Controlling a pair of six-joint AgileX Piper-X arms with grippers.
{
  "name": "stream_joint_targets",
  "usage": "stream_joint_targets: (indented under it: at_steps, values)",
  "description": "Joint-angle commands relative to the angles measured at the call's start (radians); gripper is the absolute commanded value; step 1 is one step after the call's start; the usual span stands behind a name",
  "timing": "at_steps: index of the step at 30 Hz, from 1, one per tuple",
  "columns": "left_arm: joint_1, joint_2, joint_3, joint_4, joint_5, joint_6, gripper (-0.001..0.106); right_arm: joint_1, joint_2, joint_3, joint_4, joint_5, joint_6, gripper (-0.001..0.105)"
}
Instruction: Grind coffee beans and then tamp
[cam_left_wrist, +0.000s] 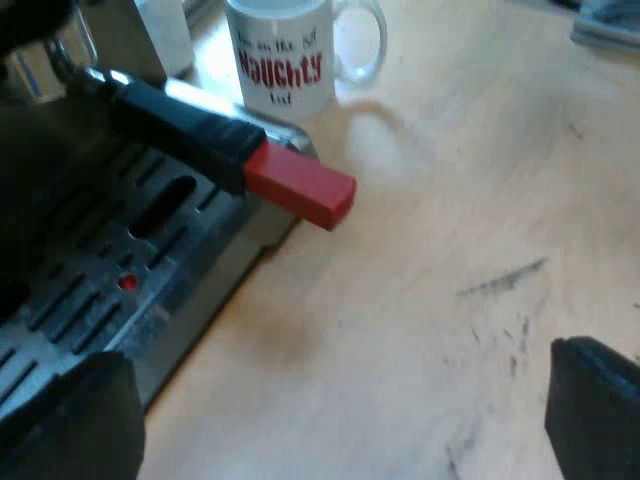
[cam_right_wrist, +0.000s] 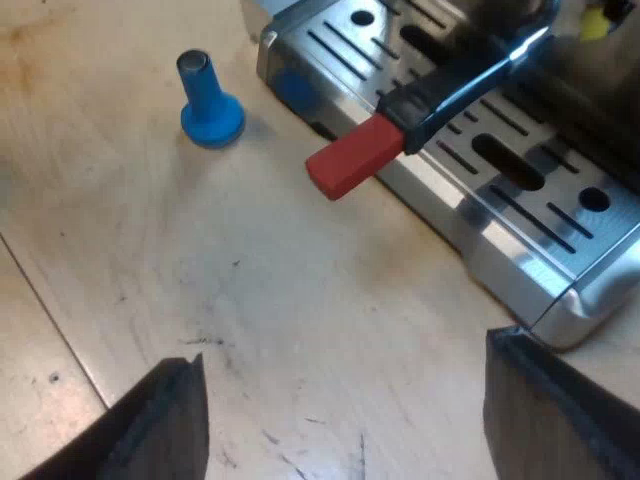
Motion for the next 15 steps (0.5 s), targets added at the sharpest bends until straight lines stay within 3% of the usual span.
stream_joint_targets:
  at_steps: [1, 4, 6, 9, 15]
  values:
    - [-0.005, -0.001, 0.014, -0.063, 0.016, 0.000, 0.083, 0.049, 0.013, -0.009, -0.014, 0.048, 0.040, 0.061]
    - [-0.005, -0.001, 0.021, -0.075, 0.030, 0.000, 0.083, 0.123, 0.037, -0.009, -0.030, 0.090, 0.071, 0.061]
    - [-0.005, -0.001, 0.059, -0.097, 0.091, 0.000, 0.083, 0.185, 0.059, -0.009, -0.057, 0.166, 0.102, 0.061]
    - [-0.005, -0.001, 0.087, -0.122, 0.091, 0.000, 0.083, 0.246, 0.087, -0.009, -0.087, 0.230, 0.116, 0.061]
    - [-0.005, -0.001, 0.116, -0.149, 0.093, 0.000, 0.083, 0.338, 0.166, 0.000, -0.114, 0.297, 0.211, 0.061]
